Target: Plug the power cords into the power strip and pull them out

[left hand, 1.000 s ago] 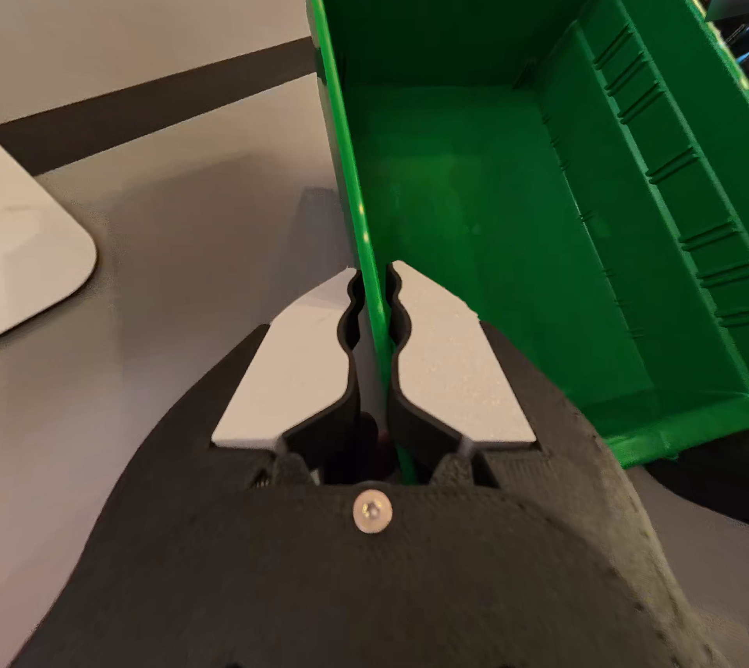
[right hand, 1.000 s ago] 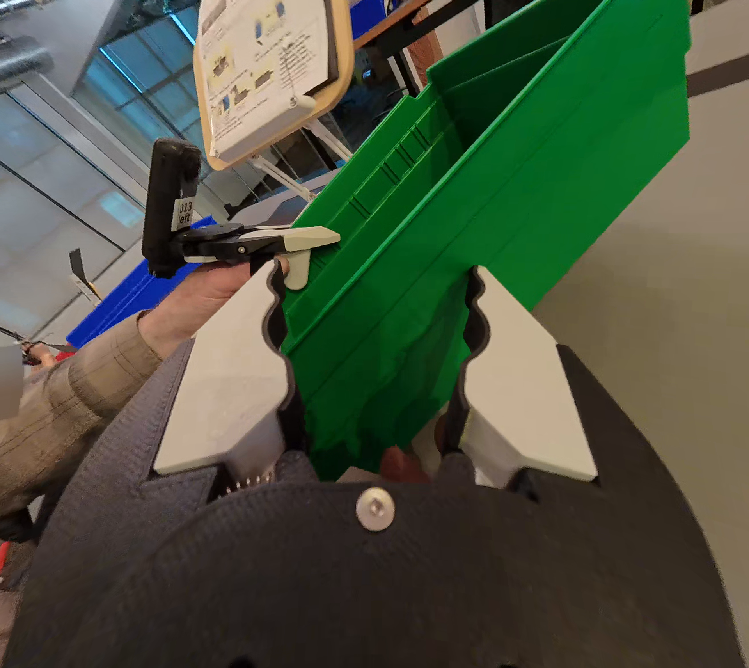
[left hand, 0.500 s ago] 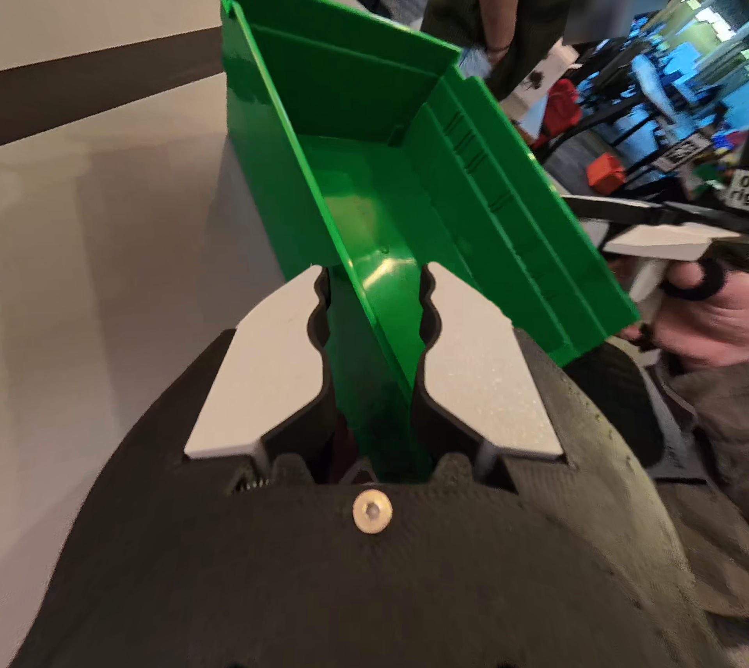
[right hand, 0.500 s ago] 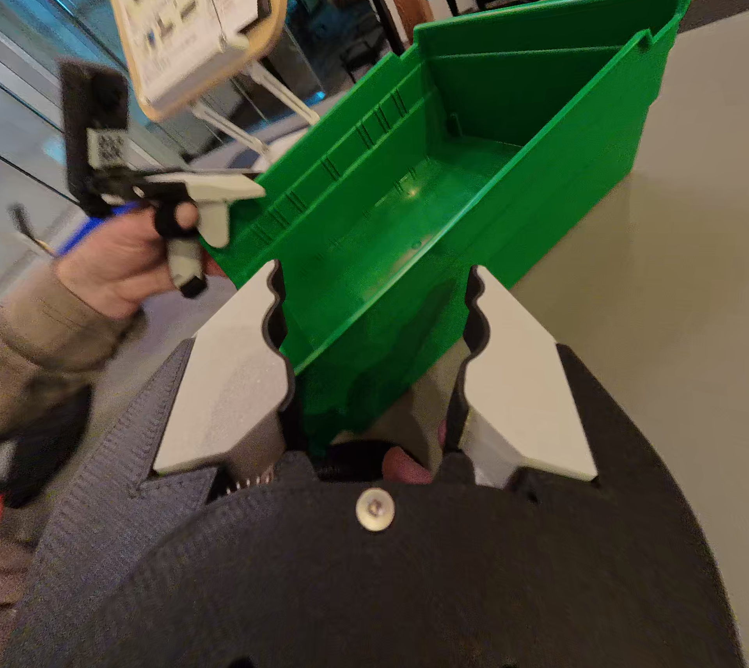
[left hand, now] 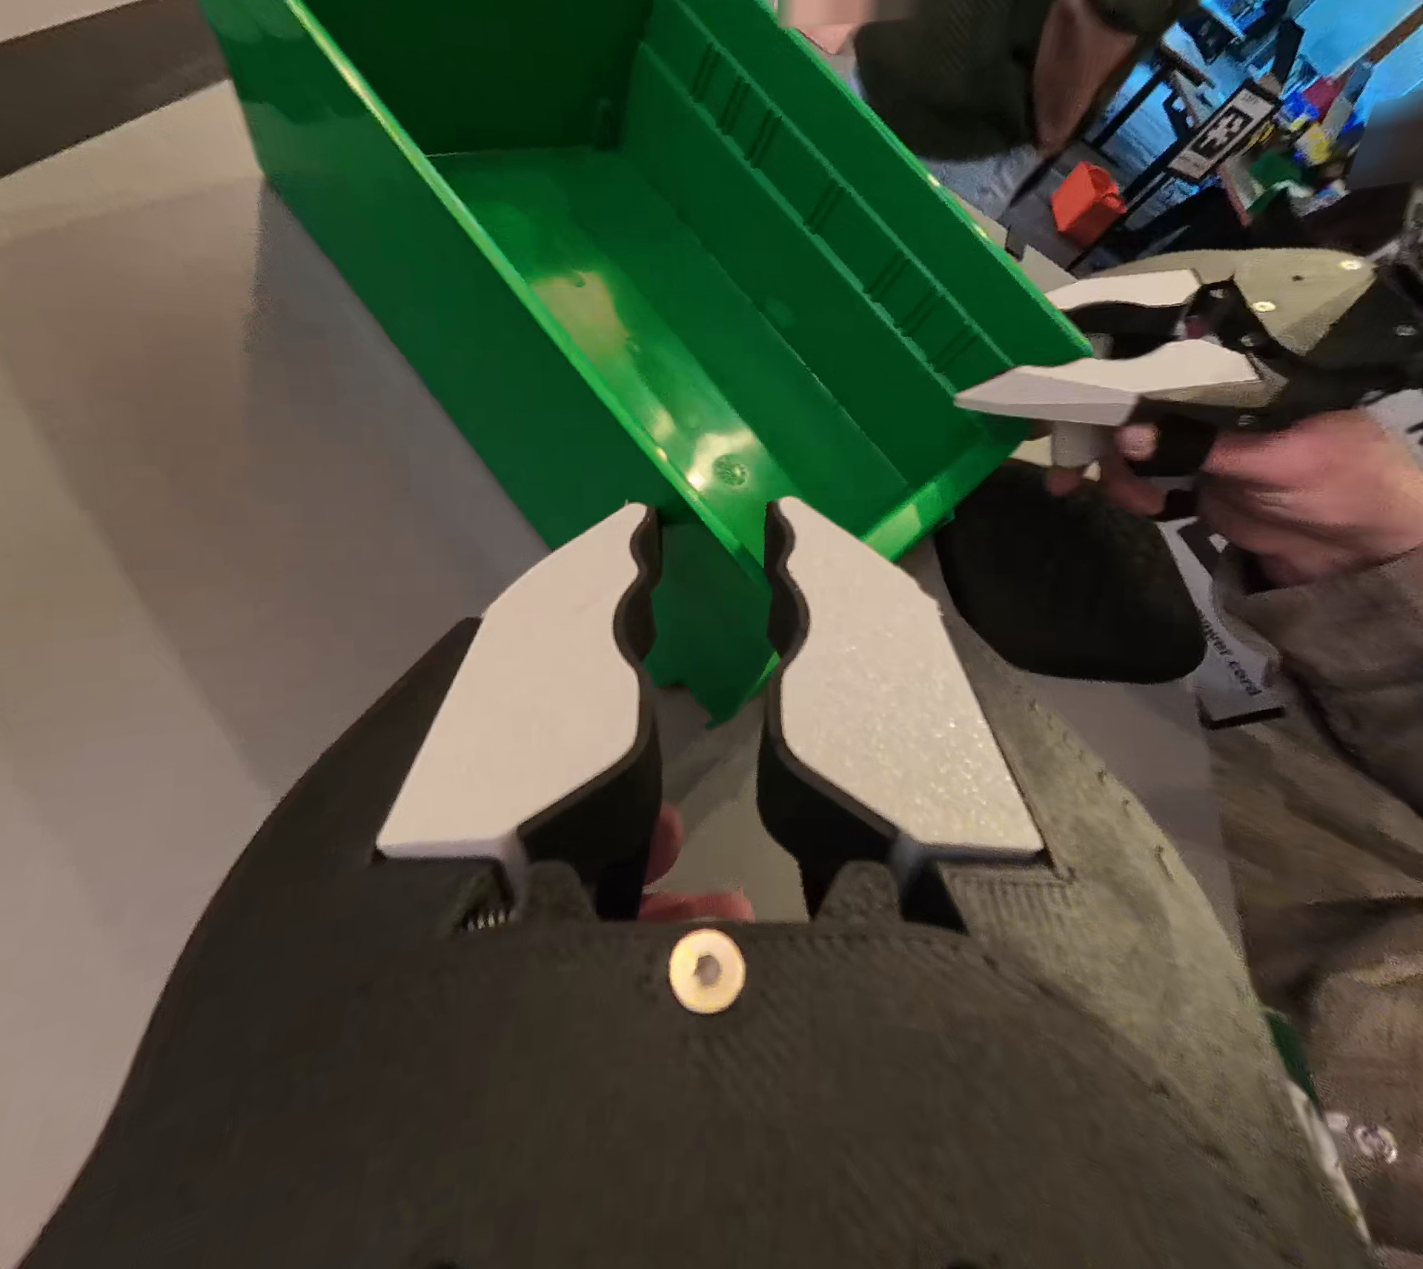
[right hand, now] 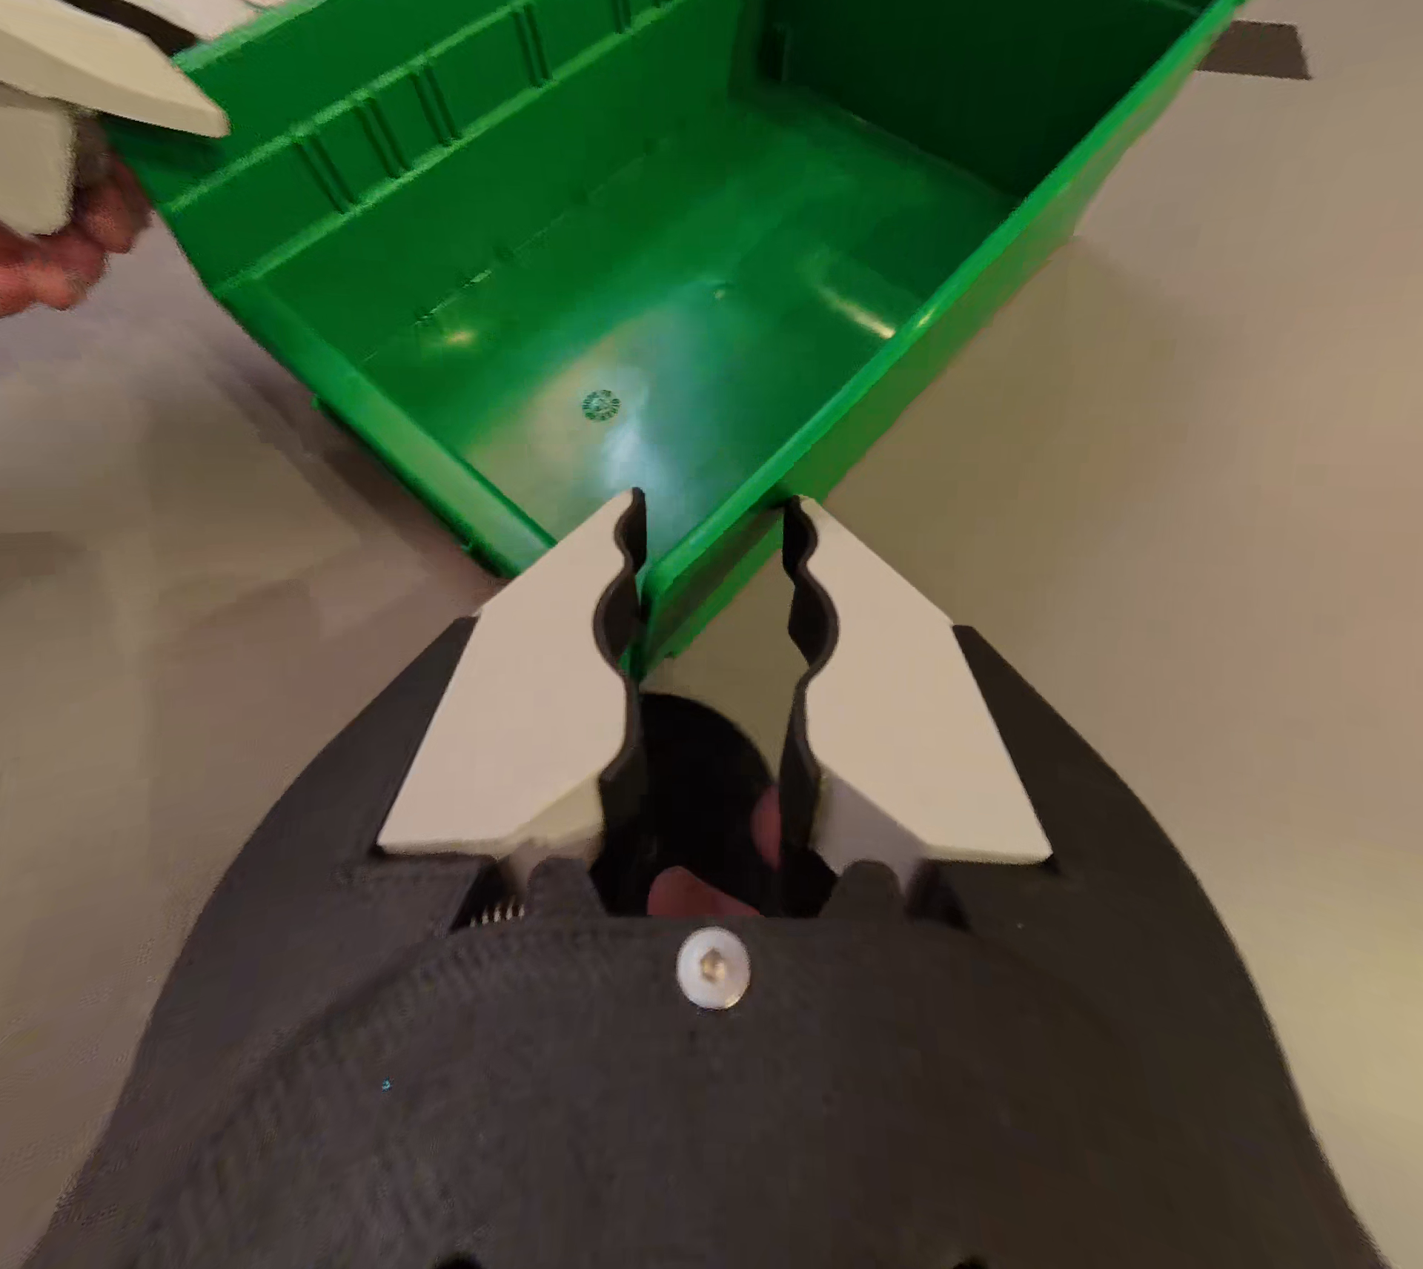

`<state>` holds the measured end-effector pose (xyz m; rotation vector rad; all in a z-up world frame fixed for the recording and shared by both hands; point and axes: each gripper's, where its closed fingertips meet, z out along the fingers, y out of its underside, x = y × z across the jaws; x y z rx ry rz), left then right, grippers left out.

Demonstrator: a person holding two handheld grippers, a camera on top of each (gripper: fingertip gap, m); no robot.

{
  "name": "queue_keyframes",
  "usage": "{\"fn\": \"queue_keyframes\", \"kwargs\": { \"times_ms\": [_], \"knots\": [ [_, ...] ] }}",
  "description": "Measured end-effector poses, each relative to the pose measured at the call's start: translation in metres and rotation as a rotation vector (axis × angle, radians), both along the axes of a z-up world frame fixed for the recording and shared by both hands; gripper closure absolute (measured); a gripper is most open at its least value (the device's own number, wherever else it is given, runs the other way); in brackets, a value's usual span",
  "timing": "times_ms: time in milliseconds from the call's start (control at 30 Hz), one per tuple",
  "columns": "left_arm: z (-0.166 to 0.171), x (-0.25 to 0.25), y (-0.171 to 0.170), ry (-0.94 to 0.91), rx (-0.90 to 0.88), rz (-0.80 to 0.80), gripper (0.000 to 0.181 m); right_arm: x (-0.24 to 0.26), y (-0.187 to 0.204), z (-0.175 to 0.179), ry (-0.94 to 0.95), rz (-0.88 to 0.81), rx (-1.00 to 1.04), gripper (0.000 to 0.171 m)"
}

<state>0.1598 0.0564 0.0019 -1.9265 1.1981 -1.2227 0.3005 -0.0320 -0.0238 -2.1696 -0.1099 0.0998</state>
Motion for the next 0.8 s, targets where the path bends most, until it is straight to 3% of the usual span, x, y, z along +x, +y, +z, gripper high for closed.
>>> {"fn": "queue_keyframes", "kwargs": {
  "times_ms": [367, 800],
  "knots": [
    [0.003, 0.07, -0.014, -0.025, -0.004, -0.015, 0.151, 0.111, 0.047, -0.003, -0.148, -0.107, -0.056, 0.165],
    [0.004, 0.159, -0.019, -0.095, -0.087, 0.07, 0.149, 0.208, 0.087, -0.003, -0.179, -0.06, -0.038, 0.167]
  ]
}}
